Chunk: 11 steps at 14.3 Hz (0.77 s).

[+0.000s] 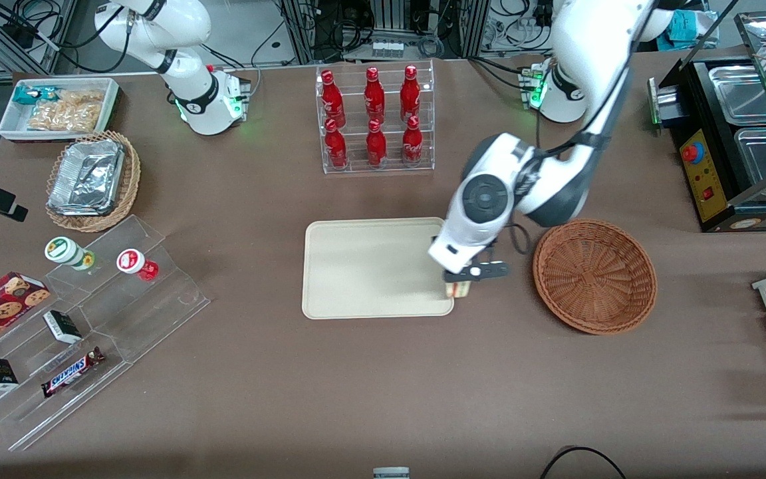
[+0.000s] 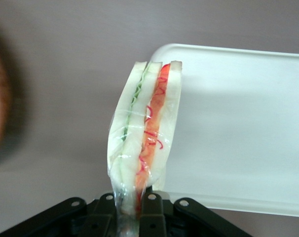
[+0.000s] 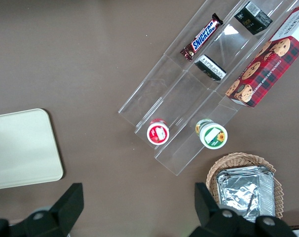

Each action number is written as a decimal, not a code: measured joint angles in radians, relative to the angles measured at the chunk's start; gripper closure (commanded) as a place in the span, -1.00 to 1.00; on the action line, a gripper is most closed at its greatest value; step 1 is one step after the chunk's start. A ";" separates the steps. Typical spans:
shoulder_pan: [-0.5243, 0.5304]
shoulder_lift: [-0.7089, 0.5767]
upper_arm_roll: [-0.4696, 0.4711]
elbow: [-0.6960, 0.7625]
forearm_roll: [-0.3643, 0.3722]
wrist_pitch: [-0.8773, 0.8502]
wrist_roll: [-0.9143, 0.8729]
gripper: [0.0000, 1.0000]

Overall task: Place sandwich from basket to tray
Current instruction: 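Carry the sandwich over the beige tray with the left gripper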

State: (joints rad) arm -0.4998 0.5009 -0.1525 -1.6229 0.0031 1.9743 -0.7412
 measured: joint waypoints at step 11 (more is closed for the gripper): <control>-0.224 0.317 0.002 0.329 0.001 0.027 -0.272 0.93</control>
State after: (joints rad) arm -0.7239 0.8177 -0.1502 -1.2940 0.0045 2.0012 -1.0133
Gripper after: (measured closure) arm 0.859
